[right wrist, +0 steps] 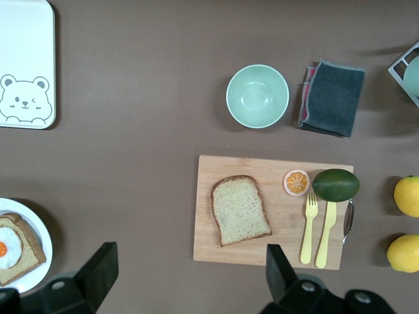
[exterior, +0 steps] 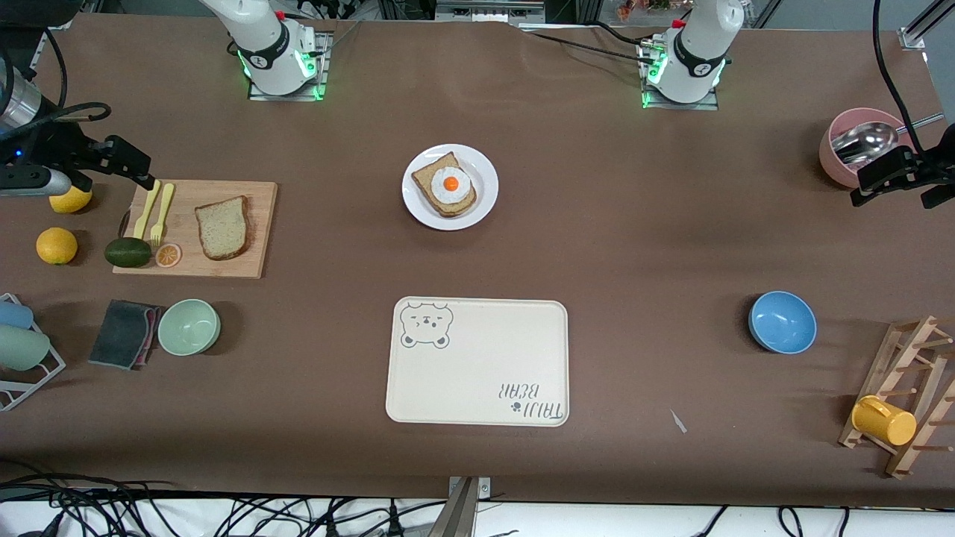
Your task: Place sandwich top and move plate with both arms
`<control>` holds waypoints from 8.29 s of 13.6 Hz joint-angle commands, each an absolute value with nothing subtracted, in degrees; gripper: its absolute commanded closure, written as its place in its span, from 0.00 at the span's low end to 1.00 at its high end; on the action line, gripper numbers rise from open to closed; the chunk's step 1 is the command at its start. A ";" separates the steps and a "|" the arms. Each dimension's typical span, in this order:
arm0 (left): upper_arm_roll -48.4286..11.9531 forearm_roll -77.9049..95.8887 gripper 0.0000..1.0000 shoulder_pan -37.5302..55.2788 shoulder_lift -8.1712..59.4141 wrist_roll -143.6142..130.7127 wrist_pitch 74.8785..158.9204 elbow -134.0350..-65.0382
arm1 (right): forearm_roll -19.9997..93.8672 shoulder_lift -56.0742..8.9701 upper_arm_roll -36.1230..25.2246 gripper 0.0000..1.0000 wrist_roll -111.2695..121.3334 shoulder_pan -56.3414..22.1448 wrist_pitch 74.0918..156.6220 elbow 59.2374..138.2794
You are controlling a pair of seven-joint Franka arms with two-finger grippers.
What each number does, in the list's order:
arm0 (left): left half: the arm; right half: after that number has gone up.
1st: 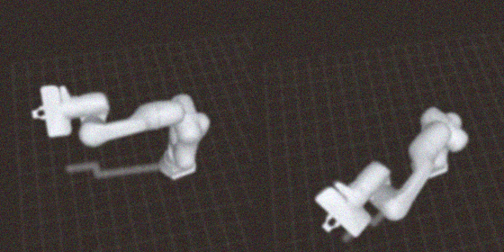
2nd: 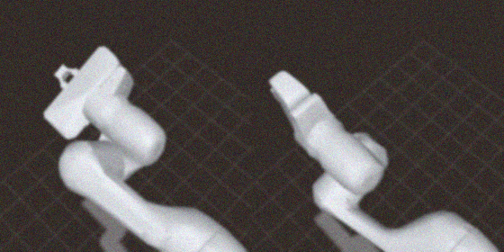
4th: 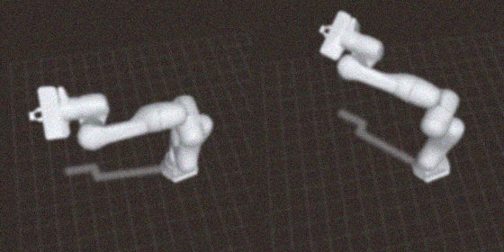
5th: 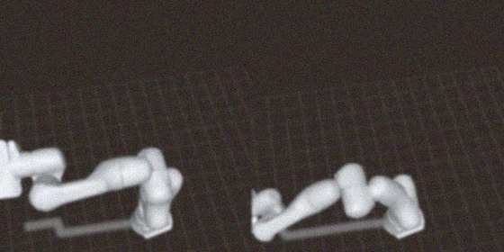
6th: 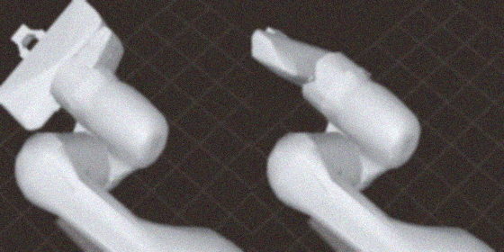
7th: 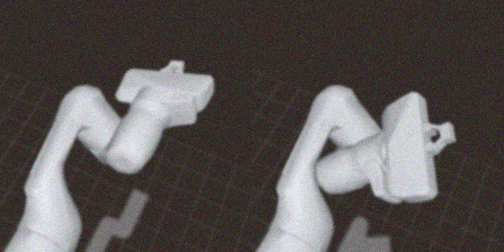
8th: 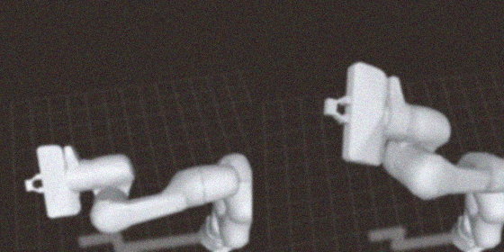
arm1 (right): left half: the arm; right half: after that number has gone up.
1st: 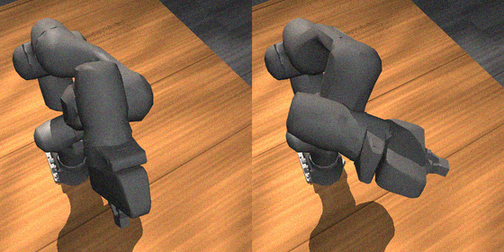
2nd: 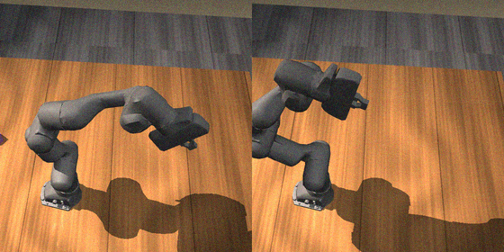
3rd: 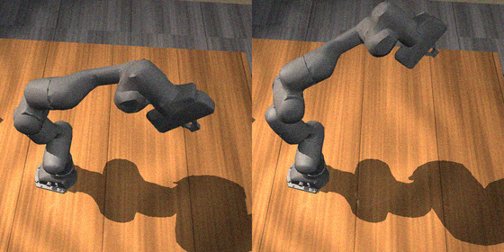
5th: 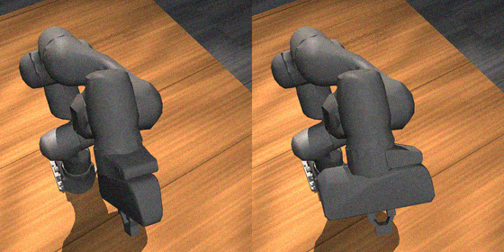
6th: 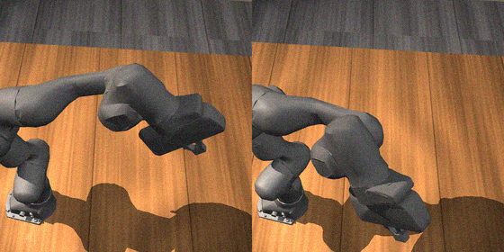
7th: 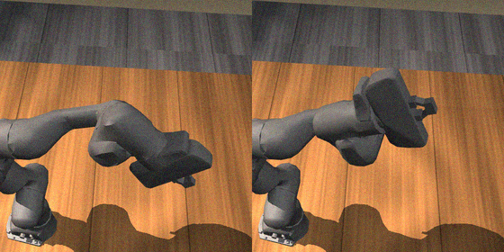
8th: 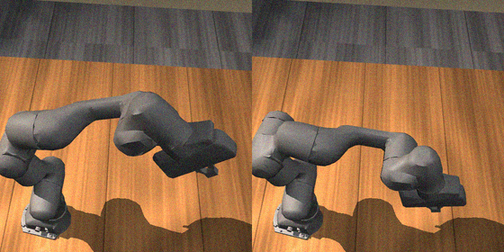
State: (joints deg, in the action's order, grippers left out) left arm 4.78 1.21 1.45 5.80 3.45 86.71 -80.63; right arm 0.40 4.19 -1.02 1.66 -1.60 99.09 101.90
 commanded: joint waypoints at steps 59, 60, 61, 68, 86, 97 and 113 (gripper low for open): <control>4.22 23.28 0.00 0.44 12.22 15.90 106.53 -106.96 | -21.53 -24.07 -1.05 0.69 -24.43 -5.45 131.12 125.16; 3.70 25.90 0.00 0.35 12.91 17.13 105.91 -107.14 | -21.53 -24.34 -1.49 0.74 -24.35 -5.28 131.65 125.07; 3.69 27.23 0.00 0.09 13.62 18.70 105.13 -107.14 | -21.36 -24.26 -1.49 0.93 -24.52 -5.36 131.31 124.72; 3.78 39.64 0.00 -2.90 19.33 27.42 100.28 -106.88 | -18.82 -23.29 0.52 1.00 -24.26 -6.06 119.20 116.21; 1.50 43.94 0.03 -0.70 23.72 31.96 96.50 -106.96 | 10.55 -34.79 4.57 1.00 -62.38 -36.72 100.02 88.96; -2.99 52.55 0.01 -0.44 23.82 39.55 106.53 -114.52 | 10.37 -39.81 4.57 1.00 -65.92 -42.45 111.09 87.28; -6.33 63.10 0.00 1.74 30.05 50.98 103.18 -113.56 | 6.52 -25.23 -9.03 0.00 -27.91 -33.05 100.47 81.21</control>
